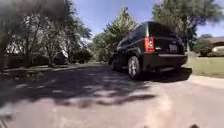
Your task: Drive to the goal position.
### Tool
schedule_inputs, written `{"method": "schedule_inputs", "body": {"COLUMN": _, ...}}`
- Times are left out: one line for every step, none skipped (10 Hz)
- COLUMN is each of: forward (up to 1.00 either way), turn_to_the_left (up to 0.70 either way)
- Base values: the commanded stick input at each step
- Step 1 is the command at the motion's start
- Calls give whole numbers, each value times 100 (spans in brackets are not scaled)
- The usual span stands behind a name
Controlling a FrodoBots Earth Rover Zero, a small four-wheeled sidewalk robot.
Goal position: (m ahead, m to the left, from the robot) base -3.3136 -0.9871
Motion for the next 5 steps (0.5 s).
{"method": "schedule_inputs", "body": {"forward": 70, "turn_to_the_left": -35}}
{"method": "schedule_inputs", "body": {"forward": 70, "turn_to_the_left": -35}}
{"method": "schedule_inputs", "body": {"forward": 70, "turn_to_the_left": -35}}
{"method": "schedule_inputs", "body": {"forward": 70, "turn_to_the_left": -35}}
{"method": "schedule_inputs", "body": {"forward": 70, "turn_to_the_left": -35}}
